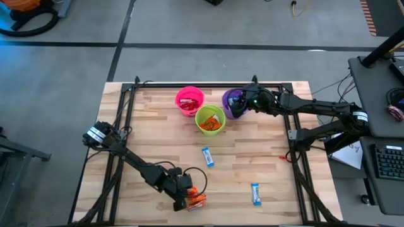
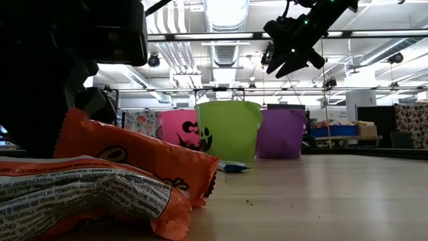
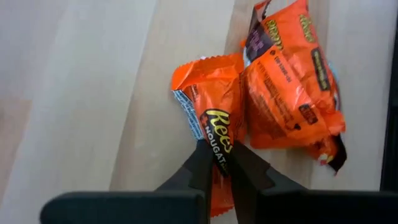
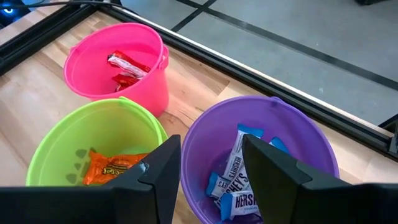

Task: Sort candy
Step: Put the orange candy into the green bin

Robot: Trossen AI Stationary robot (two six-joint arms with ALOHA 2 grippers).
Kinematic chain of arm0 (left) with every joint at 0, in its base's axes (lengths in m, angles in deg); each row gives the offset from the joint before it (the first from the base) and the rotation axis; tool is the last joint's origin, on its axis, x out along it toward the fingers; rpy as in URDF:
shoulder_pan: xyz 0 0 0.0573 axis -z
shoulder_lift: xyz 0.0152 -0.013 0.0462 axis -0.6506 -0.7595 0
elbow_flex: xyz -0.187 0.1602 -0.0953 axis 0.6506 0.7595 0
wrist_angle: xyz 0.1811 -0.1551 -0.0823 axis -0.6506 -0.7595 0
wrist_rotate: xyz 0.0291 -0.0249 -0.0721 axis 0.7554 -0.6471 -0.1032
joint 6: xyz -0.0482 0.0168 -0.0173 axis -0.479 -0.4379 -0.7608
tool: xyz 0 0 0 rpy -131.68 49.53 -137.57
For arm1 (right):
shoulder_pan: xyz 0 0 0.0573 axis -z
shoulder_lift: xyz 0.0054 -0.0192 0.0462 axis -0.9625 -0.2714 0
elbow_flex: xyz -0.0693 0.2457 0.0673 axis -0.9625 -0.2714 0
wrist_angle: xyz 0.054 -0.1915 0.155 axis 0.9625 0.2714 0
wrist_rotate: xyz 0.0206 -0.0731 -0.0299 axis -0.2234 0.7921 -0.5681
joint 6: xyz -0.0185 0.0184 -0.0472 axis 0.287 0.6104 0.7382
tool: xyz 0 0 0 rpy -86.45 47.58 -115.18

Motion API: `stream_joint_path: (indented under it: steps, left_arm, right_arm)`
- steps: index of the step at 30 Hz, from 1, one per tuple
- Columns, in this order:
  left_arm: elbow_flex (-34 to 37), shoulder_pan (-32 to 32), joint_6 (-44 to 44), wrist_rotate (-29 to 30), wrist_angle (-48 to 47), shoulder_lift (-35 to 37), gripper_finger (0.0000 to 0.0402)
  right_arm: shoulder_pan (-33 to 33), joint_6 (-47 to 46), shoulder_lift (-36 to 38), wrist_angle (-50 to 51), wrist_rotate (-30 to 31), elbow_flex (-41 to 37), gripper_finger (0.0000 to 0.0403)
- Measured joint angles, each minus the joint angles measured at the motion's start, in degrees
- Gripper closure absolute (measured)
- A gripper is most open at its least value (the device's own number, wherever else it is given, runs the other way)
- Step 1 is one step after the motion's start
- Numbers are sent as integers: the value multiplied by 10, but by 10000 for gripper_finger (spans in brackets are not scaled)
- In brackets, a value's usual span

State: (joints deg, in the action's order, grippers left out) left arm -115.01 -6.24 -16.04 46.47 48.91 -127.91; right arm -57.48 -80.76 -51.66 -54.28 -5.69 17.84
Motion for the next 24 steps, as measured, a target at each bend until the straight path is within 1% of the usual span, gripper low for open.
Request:
stream_joint_path:
  steps: [6, 12, 19, 24]
  left_arm:
    - [0, 0, 11, 0, -38, 22, 393]
    - [0, -3, 44, 5, -75, 70, 393]
    - [0, -30, 92, 43, -157, 143, 393]
    - [0, -71, 155, 82, -215, 200, 394]
  right_arm:
    - [0, 0, 0, 0, 0, 0, 238]
    - [0, -8, 0, 0, -1, 0, 238]
    - [0, -32, 20, 2, -48, 0, 238]
    - [0, -61, 42, 3, -90, 0, 238]
